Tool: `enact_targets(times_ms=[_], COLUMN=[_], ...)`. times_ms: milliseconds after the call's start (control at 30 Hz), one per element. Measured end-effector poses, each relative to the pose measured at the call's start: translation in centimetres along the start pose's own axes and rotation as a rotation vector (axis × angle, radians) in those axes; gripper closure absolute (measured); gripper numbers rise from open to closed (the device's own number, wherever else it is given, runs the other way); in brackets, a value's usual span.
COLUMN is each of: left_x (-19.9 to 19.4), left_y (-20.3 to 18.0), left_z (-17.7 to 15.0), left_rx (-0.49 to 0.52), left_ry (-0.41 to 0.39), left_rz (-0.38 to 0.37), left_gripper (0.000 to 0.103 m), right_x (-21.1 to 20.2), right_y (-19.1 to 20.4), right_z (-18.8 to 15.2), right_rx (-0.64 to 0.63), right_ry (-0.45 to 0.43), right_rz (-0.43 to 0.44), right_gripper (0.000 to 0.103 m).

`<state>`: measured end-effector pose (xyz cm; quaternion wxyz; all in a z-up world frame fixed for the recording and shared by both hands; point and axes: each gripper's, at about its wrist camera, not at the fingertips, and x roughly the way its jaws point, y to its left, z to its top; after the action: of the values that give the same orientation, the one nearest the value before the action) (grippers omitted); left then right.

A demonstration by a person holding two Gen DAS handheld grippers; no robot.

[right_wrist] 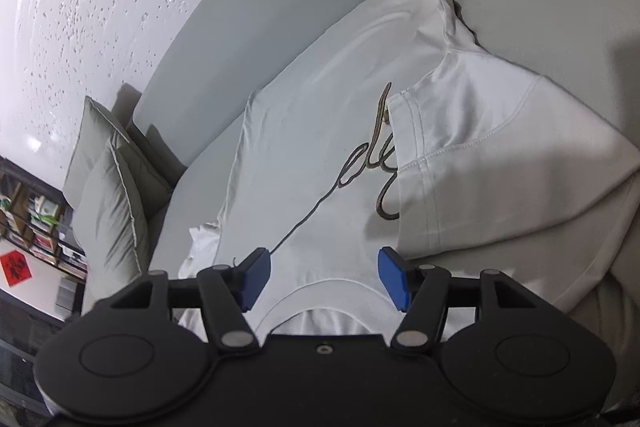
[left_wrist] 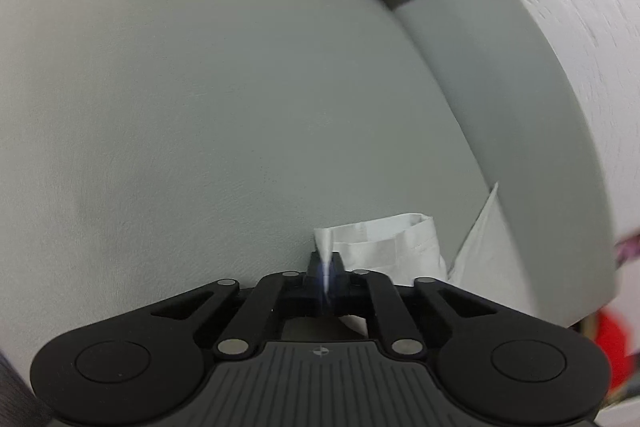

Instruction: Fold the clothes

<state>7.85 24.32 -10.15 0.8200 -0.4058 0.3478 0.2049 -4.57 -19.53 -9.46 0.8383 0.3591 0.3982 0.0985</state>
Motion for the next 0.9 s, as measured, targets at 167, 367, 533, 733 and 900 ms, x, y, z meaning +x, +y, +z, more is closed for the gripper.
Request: enact_targets(times_ms=[167,367,533,733,900], left_x=[-4.0,-7.6,-6.3,-9.0,-8.6], left_y=[-9.4,-17.5,-16.3,-13.3,-10.0], left_z=[-4.0,-15.5,-23.1,-21.1,-12.8], left_rx=[0.529,1.134,1.458,1.386,0.878], left_ry=[-0.246,-0.425,-0.256,-0.141,-0.056], left_rz=[0.111,0.033,0.057,-0.025,-0.092], left_gripper=[0.099,0.099,0.084,0.057,0.05], right_x=[-0.5,-0.9,-1.4,-2.0,-2.2], right_y=[-0.5,-0.5,-1.1,-1.5,-1.6], right_z=[0.2,0.4,0.7,0.9,1.1], right_rx=[0.018,0.02,0.05,0.047,0.046], right_ry=[-0.008,-0.02,-0.038,-0.038,-0.045], right_rz=[0.003,0.011,0.013,0.017,0.015], right_gripper=[0.045,0.044,0.04,0.037,0.036])
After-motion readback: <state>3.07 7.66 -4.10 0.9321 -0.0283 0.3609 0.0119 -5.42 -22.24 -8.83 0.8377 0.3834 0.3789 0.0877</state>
